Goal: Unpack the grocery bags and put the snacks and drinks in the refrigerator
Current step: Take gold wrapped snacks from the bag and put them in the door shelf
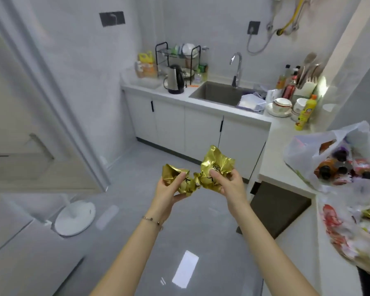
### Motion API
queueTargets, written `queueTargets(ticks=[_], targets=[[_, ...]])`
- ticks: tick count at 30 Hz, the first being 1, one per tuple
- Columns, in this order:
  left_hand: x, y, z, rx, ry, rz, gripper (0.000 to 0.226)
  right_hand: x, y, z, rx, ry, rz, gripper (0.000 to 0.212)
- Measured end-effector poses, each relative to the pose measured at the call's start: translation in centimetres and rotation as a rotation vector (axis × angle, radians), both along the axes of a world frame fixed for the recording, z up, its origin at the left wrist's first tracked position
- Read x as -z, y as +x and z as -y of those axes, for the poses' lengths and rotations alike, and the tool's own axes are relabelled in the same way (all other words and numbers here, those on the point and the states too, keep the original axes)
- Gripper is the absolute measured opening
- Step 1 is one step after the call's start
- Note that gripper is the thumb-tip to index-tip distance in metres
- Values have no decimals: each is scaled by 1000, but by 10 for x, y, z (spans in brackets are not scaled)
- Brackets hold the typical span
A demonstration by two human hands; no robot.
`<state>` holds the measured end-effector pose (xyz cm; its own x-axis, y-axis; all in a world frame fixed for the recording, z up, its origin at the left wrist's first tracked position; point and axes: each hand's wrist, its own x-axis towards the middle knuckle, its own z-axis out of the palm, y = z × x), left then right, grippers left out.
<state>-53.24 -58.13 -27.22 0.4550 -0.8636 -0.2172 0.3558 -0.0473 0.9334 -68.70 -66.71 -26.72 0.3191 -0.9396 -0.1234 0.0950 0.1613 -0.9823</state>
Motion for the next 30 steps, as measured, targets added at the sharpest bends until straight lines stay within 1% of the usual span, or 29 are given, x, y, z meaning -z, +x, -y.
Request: queueTargets(ticks=[2,3,6,8,11,16,18,21,23,27,30], targets=[[-5,31,-34,-35,-1,26,40,-4,37,-25,-65,-32,18,34],[-8,46,-51,-55,-3,41,41,-6,54,-39,-91,-50,28,35],[-16,91,-100,-116,-9,65,52,-18,104,-82,-127,-104,50,27],[-25,118,-133,-132,-17,71,47,-28,133,-111,-143,-128,77,26],[-41,155,-179,-130,-59,117,30,-44,171,-150,-195,-163,105,25],[-72,211,-243,-171,-164,160,38,-73,229,-206,-271,-262,163,24],[-83,232,-261,-175,-200,174,33,-84,250,-222,-286,-297,184,23],[-103,263,-276,-228,-296,163,21,-104,281,-237,-333,-327,215,31],[-118,280,-282,-263,-351,166,20,-122,300,-242,-352,-349,241,34],[-148,311,-287,-324,-418,194,18,-160,335,-243,-393,-404,301,22],[-174,334,-287,-351,-457,282,19,-187,362,-238,-431,-466,341,21]])
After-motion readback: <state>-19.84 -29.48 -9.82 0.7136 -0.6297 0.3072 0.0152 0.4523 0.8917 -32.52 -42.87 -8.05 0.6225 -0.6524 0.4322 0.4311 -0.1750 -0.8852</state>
